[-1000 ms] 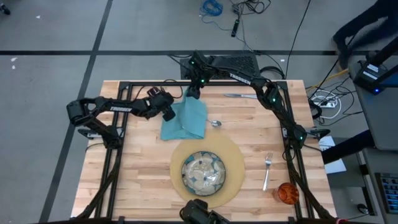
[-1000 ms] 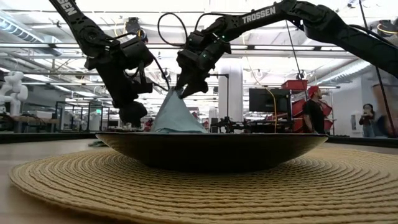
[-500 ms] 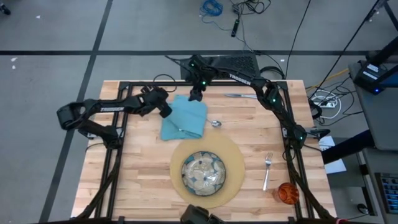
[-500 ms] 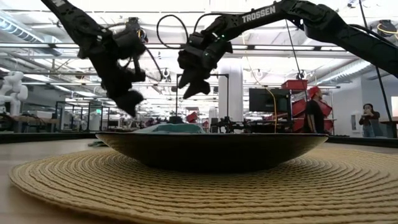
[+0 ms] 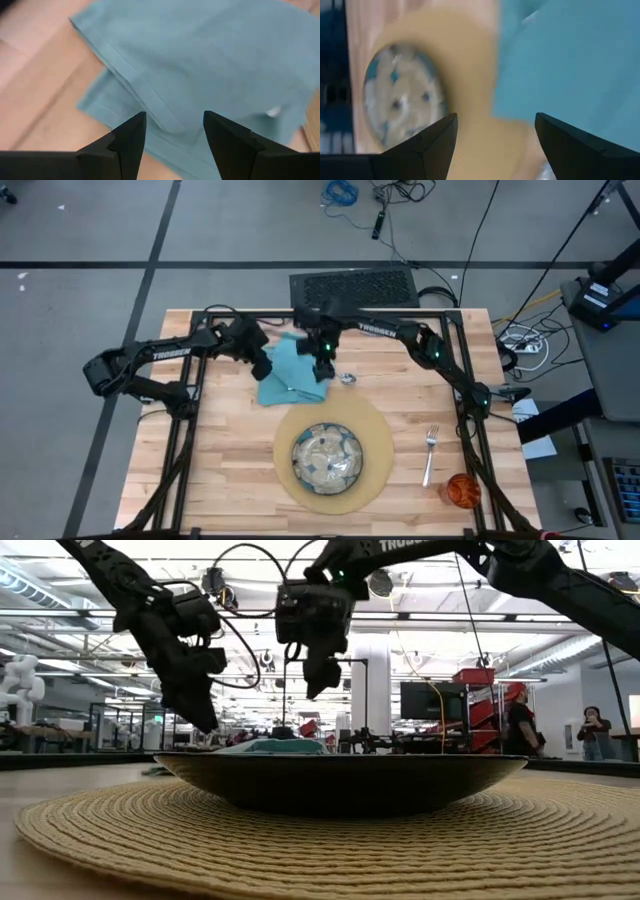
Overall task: Set table place
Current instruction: Fold the blue napkin
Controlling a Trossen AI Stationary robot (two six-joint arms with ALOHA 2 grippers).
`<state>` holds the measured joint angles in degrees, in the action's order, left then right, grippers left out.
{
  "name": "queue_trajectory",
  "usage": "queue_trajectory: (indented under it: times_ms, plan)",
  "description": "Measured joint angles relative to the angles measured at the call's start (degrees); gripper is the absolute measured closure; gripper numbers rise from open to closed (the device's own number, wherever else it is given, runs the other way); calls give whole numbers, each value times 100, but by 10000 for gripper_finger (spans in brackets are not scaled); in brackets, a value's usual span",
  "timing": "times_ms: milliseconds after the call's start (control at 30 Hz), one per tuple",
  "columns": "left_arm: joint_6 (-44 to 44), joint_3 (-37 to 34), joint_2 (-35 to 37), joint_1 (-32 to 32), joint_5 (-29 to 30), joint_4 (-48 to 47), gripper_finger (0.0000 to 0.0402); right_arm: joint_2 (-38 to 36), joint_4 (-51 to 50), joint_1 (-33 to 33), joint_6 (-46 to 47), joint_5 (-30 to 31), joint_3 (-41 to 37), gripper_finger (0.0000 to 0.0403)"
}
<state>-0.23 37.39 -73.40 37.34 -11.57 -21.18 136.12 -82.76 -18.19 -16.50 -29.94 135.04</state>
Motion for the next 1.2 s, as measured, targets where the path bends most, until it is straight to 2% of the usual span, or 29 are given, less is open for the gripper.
queue_trajectory:
  times_ms: [100, 233, 333, 467, 600, 700, 800, 967, 1200]
  plan:
    - [-84, -31, 16, -123, 160, -93, 216, -1, -229, 288, -50, 89, -2, 145]
    - [-133, -120, 21, -159, 264, 151, 216, -64, -313, 491, 107, 543, -67, 145]
    - [-273, -223, 19, -122, 271, 580, 216, -478, 257, 506, 358, 601, -547, 154]
    - [-391, -360, 21, -37, 272, 997, 216, -1668, 1650, 475, 742, 765, -2020, 179]
    - [-389, -504, 17, 5, 183, 954, 216, -3171, 3212, 335, 1299, 745, -4184, 204]
    - [-378, -562, -53, 75, -275, 775, 216, -4076, 4513, 270, 1897, 750, -5738, 211]
    - [-385, -562, -123, 85, -351, 804, 216, -4672, 5562, 284, 2377, 690, -6847, 208]
    - [-521, -562, -244, 96, -489, 1228, 216, -5071, 6446, 319, 2836, 553, -7778, 193]
    - [-675, -515, -819, 123, -640, 1423, 216, -5100, 7181, 636, 2958, 538, -8017, 184]
